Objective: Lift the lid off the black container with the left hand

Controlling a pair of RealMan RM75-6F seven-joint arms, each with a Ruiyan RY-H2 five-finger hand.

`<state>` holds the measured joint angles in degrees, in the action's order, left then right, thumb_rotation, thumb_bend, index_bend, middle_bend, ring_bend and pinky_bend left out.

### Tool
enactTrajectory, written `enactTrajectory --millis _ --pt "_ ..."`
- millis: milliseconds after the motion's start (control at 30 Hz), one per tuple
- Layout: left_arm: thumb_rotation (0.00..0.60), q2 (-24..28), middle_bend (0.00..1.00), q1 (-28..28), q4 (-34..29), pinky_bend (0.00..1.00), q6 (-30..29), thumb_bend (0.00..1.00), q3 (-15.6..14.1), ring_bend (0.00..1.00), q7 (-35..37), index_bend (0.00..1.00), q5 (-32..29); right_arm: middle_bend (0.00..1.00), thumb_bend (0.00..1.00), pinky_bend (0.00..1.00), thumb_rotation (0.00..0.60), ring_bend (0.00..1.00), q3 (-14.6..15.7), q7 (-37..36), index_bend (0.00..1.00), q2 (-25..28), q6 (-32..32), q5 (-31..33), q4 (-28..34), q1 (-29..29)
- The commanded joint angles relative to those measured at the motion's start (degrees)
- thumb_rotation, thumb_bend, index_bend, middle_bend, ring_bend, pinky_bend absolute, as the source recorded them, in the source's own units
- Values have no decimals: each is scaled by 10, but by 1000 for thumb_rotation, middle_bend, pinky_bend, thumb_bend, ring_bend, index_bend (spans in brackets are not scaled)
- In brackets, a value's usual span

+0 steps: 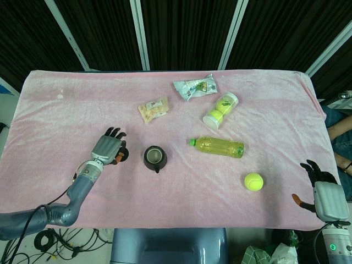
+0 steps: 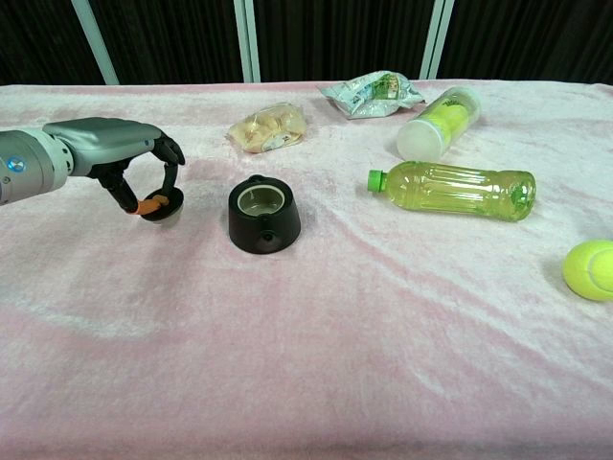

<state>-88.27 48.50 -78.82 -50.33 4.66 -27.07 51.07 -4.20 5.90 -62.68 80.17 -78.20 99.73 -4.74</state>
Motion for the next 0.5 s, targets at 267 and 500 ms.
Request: enactTrajectory --millis 267,500 --pt "600 -14 112 20 3 0 7 246 -6 0 -78 187 -60 120 113 225 600 285 -1 1 193 0 1 -1 0 -1" --pt "600 11 89 19 -54 0 -29 132 22 0 -74 122 -66 120 112 225 600 286 1 -1 193 1 -2 -4 -1 -1"
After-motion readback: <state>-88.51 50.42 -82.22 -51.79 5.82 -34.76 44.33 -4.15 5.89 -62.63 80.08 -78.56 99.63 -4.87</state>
